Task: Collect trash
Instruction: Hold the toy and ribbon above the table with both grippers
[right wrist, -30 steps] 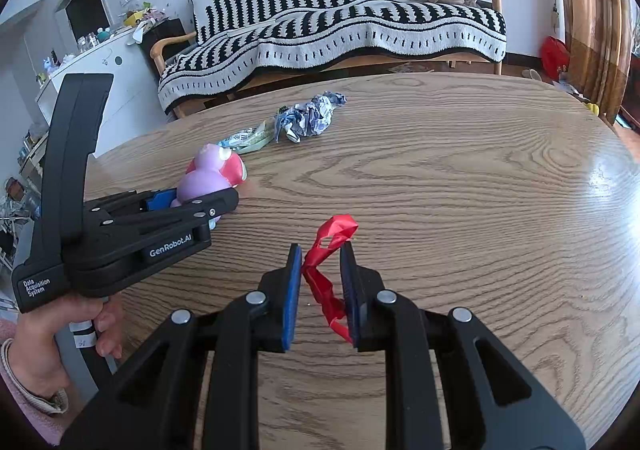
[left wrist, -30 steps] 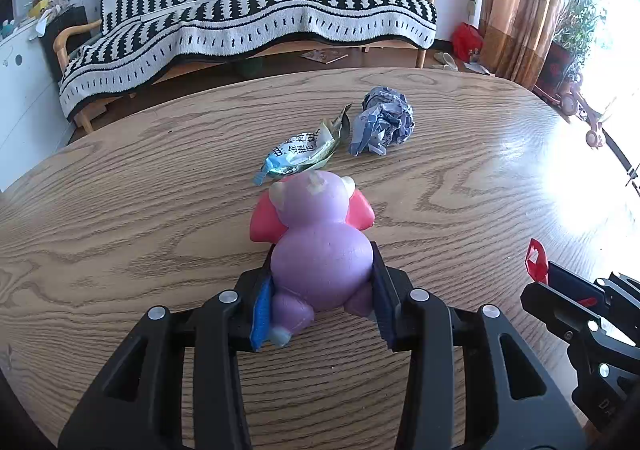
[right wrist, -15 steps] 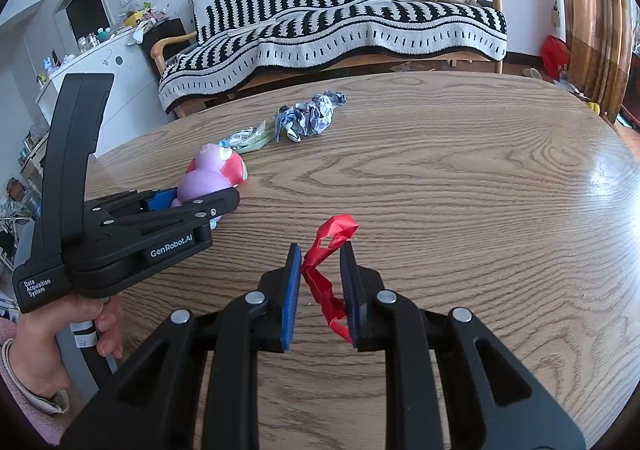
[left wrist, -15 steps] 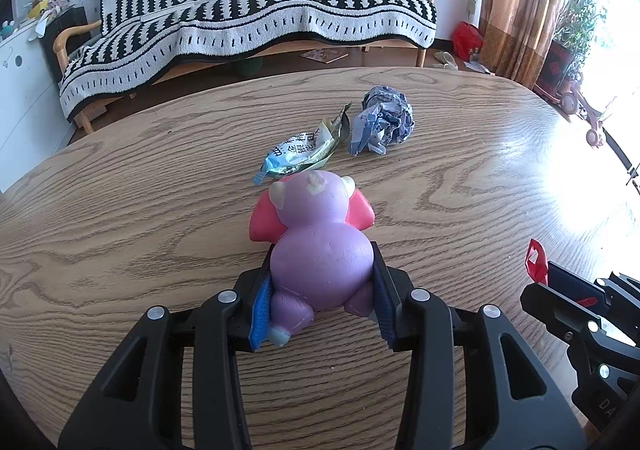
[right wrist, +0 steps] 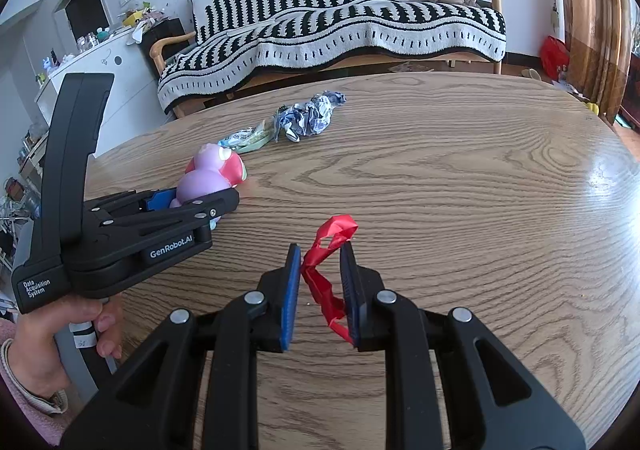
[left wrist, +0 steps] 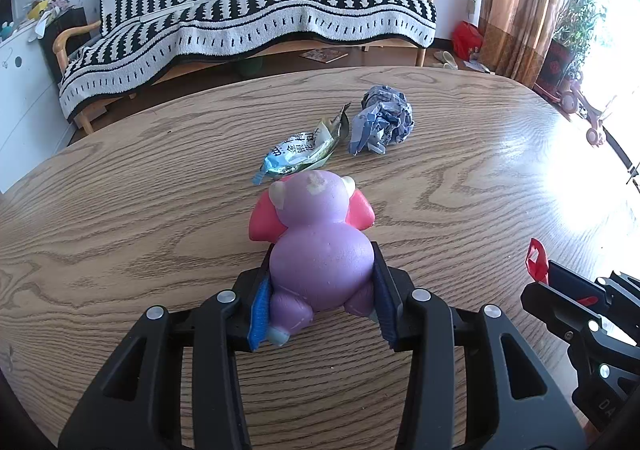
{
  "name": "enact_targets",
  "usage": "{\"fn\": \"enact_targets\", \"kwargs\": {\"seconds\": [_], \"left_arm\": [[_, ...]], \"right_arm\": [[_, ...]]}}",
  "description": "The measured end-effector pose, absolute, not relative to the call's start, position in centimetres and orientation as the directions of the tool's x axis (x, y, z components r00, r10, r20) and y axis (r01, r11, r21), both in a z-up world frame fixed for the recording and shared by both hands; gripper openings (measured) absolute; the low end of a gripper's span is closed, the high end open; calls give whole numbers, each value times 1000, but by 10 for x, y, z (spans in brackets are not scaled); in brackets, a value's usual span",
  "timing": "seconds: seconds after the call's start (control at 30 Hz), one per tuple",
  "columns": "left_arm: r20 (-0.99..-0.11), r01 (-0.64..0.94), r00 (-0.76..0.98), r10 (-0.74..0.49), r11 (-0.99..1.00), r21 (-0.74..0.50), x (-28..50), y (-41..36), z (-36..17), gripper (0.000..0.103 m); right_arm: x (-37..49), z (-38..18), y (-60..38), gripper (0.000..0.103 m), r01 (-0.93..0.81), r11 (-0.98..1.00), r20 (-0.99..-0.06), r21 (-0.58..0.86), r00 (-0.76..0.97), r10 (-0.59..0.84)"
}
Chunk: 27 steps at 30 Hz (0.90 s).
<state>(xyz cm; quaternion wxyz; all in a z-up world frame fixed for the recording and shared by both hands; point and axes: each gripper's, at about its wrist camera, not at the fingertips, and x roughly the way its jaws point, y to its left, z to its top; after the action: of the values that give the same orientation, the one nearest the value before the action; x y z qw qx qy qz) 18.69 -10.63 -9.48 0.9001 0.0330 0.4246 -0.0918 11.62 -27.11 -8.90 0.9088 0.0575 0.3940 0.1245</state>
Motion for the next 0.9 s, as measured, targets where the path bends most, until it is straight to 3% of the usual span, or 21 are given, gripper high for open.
{"fn": "enact_targets", "kwargs": {"seconds": [0.9], "left_arm": [[-771,193,623,-134,981,-15,187,-107,-95,43]], "right_arm": [[117,-89,-270,20,-173,962,-707,211,652,272]]}}
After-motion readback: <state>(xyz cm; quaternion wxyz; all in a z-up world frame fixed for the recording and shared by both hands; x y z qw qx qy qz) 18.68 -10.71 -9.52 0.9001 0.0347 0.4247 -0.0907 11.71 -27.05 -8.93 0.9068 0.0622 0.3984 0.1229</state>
